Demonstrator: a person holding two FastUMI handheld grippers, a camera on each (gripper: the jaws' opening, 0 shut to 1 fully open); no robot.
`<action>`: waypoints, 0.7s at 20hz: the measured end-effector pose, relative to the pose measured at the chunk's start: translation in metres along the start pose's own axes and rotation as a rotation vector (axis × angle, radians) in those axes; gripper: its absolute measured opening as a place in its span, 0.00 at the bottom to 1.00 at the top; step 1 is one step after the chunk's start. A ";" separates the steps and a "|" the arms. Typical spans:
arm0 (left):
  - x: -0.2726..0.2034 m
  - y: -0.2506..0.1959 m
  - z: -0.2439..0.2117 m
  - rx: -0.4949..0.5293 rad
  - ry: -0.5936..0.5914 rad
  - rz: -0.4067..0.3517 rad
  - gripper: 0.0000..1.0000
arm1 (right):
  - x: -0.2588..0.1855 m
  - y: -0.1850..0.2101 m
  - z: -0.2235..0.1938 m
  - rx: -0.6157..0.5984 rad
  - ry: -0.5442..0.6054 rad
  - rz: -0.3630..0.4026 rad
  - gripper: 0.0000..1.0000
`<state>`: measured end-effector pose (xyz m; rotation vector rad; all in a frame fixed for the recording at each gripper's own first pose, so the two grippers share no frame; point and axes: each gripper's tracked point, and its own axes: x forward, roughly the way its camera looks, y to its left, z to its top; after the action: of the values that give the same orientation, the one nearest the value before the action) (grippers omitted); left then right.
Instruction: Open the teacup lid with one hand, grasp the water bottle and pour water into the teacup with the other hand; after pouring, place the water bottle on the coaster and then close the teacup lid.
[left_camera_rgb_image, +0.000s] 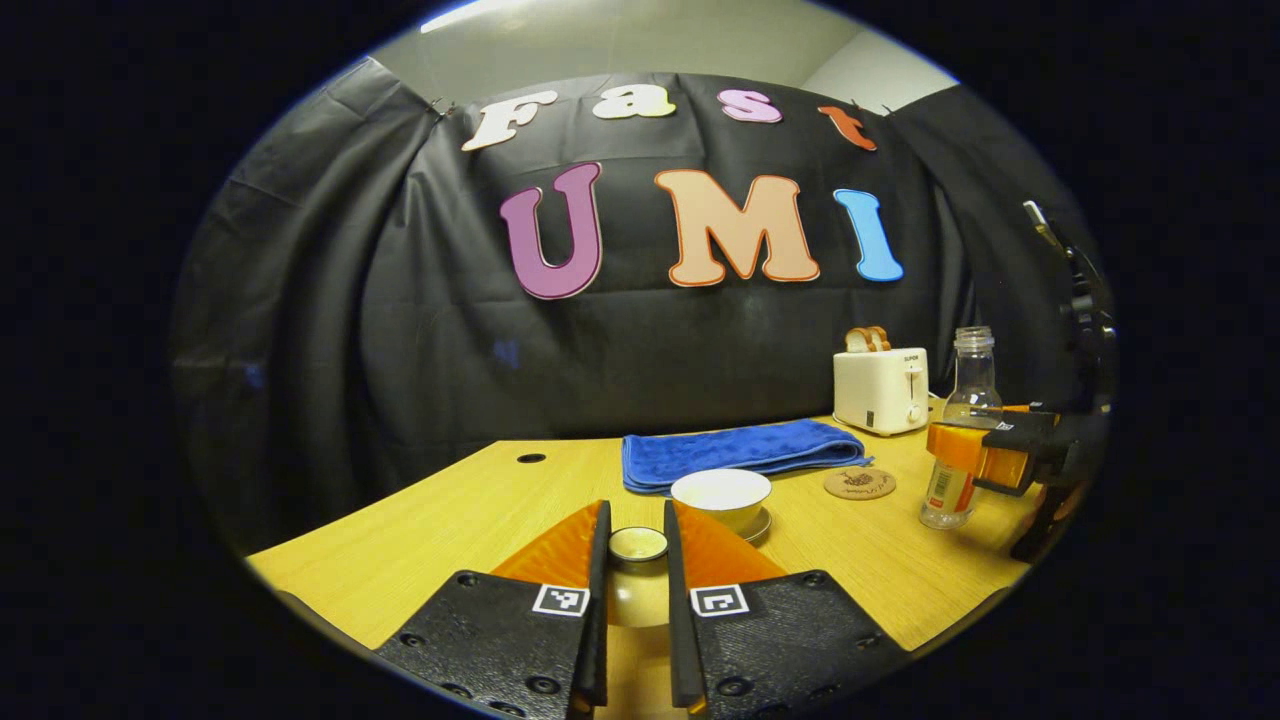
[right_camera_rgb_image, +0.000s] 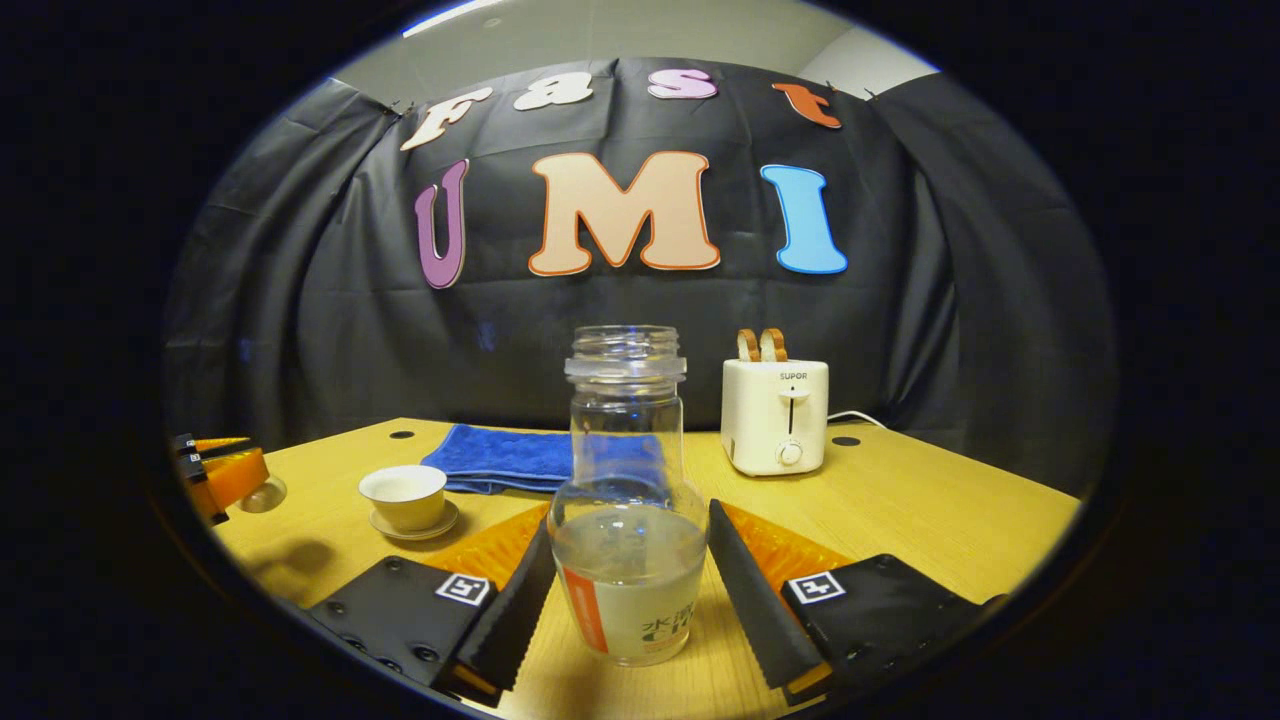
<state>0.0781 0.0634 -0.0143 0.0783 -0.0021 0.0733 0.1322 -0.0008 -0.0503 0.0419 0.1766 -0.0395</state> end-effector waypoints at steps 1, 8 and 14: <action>-0.001 0.000 -0.001 0.000 0.006 -0.001 0.22 | 0.003 0.000 0.000 0.001 -0.003 -0.009 0.92; -0.004 0.007 -0.003 -0.064 0.009 0.004 0.22 | 0.013 0.012 0.001 -0.036 -0.004 0.006 0.78; -0.002 0.007 -0.001 -0.055 0.004 -0.001 0.22 | 0.043 0.038 0.006 -0.259 -0.024 0.008 0.77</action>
<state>0.0757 0.0703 -0.0147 0.0235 -0.0005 0.0725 0.1772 0.0348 -0.0502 -0.2164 0.1566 -0.0092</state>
